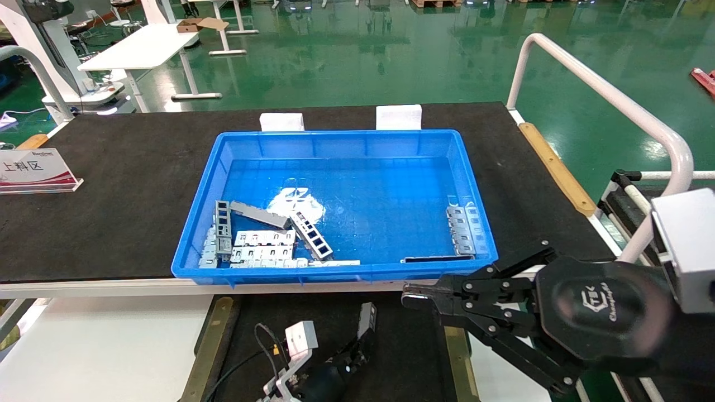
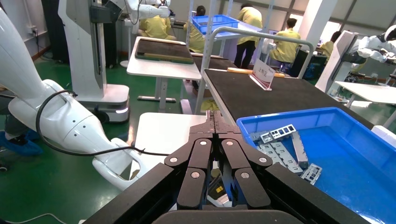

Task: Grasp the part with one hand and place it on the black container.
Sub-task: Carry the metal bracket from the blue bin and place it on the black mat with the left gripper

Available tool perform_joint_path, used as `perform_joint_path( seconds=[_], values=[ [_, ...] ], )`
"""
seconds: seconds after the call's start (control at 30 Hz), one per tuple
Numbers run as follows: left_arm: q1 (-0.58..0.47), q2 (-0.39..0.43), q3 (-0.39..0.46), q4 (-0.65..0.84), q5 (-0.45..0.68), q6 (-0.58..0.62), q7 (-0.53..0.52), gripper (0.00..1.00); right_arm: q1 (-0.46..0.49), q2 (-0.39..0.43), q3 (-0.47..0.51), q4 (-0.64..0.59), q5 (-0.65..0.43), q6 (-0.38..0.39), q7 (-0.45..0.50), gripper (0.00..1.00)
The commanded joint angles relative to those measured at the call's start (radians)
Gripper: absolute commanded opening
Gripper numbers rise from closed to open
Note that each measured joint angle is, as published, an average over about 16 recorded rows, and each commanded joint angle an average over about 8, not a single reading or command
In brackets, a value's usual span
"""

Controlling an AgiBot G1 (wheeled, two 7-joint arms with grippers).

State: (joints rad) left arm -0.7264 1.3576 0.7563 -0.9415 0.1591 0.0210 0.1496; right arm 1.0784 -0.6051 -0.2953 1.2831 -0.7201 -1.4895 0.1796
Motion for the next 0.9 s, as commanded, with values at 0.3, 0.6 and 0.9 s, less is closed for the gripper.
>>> perform_joint_path(
  seconds=[0.3,0.6,0.9],
  values=[
    [-0.017,0.008,0.025,0.021,-0.021,-0.038,-0.021,0.00,0.000,0.000,-0.001,0.000,0.000,0.000,0.000,0.00],
    [-0.033,0.009,0.056,0.050,-0.027,-0.046,-0.042,0.37,0.000,0.000,-0.001,0.000,0.001,0.000,-0.001,0.20],
    [-0.036,0.008,0.072,0.062,-0.032,-0.042,-0.062,1.00,0.000,0.001,-0.002,0.000,0.001,0.001,-0.001,1.00]
  ],
)
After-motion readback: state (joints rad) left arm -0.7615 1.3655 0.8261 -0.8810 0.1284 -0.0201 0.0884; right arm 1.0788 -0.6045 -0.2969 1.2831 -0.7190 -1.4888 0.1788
